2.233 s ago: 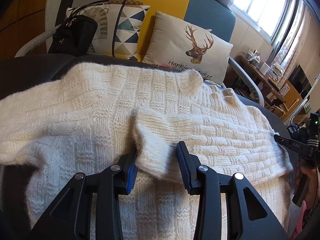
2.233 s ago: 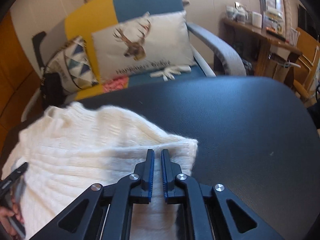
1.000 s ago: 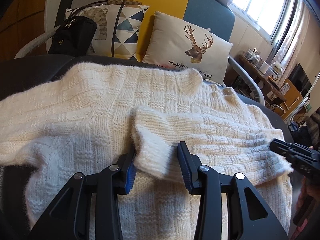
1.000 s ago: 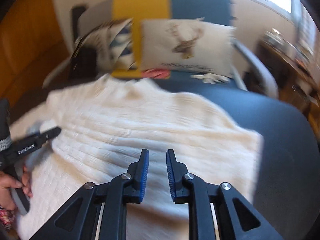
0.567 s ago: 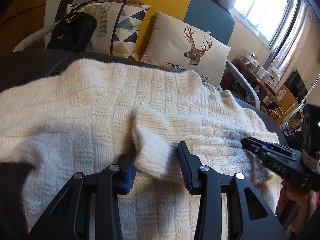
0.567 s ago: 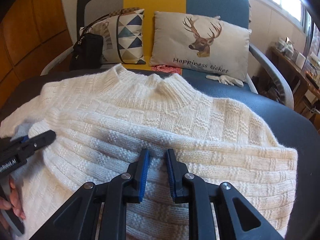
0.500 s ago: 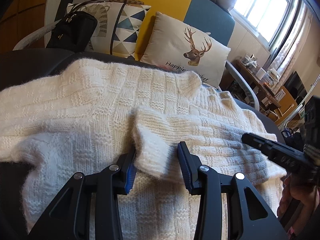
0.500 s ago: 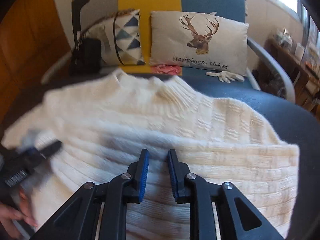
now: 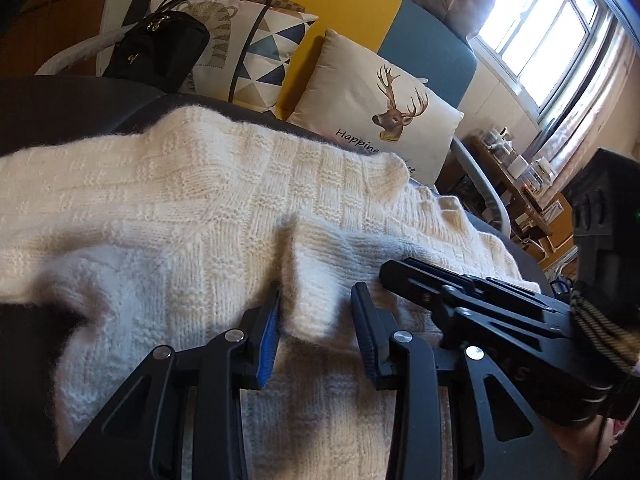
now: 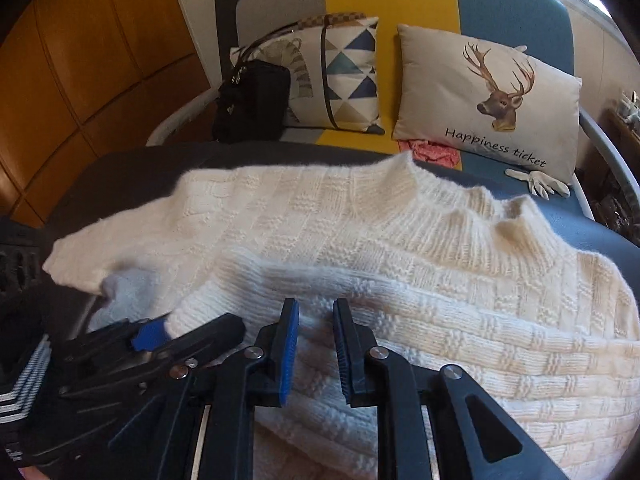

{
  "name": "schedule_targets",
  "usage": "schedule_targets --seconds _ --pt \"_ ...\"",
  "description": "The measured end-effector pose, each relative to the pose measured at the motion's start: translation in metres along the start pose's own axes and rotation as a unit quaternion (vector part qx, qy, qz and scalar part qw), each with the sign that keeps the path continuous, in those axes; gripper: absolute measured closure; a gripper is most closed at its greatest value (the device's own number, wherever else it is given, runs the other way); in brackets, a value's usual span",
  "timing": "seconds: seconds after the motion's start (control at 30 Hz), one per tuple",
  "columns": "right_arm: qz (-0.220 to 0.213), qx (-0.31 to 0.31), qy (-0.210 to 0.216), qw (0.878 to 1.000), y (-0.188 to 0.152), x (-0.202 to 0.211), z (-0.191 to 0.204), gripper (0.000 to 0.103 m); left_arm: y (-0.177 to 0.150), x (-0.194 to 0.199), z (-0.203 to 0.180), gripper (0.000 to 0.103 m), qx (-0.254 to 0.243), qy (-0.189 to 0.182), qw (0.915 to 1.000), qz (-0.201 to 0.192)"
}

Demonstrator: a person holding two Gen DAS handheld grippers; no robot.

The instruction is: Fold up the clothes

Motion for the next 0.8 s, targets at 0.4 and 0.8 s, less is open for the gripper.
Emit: schedule_targets --seconds 0.4,0.8 --pt "-0.008 -0.037 0.015 0.999 -0.004 0.020 -0.003 0.086 0.000 -0.001 0.001 0.067 0.003 -0.001 1.0000 -0.001" --pt "-0.019 -0.124 -0.030 0.992 -0.075 0.085 -0.102 0.086 0.000 -0.002 -0.002 0.067 -0.014 0.017 0.9997 0.003"
Point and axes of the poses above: each gripper's, at about its wrist camera, not at the fingertips, and x roughly against the way its jaws point, z to its left, y to its top, the point moved 6 cm from there along -x, roughly the way its jaws point, and after that the axes turned 7 degrees about -x, right-handed, at the moved point
